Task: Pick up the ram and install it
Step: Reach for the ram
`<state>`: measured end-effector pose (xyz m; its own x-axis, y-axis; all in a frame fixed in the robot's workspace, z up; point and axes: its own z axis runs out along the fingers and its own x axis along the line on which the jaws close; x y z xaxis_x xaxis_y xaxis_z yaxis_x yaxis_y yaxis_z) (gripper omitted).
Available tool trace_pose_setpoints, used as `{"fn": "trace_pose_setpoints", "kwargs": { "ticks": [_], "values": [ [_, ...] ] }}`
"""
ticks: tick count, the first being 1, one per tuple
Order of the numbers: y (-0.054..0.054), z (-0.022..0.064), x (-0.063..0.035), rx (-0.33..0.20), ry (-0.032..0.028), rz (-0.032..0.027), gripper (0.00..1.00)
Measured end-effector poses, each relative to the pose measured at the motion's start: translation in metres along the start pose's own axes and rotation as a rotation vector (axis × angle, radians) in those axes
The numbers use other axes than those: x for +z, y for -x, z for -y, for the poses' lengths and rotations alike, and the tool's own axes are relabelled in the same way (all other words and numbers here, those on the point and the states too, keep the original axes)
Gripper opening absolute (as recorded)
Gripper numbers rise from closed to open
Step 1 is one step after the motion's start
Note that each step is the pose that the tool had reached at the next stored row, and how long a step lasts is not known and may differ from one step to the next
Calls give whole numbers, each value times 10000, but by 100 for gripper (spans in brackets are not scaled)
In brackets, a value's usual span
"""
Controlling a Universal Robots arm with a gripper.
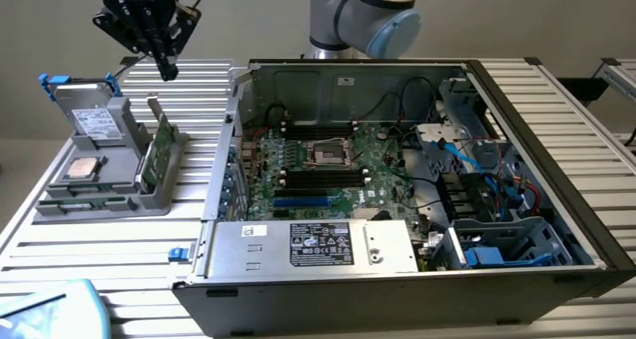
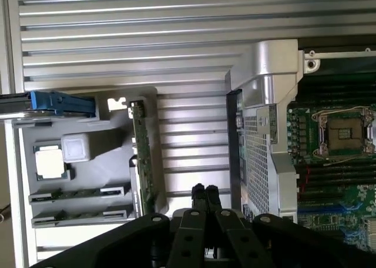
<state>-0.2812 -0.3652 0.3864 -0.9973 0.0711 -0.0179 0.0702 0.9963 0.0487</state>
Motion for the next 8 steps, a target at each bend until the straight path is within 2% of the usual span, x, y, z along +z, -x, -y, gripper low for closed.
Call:
{"fn": "trace_pose_setpoints", "kwargs": {
  "ticks": [8],
  "values": [
    [-363,26,3,2,-1,-14,11]
  ]
}}
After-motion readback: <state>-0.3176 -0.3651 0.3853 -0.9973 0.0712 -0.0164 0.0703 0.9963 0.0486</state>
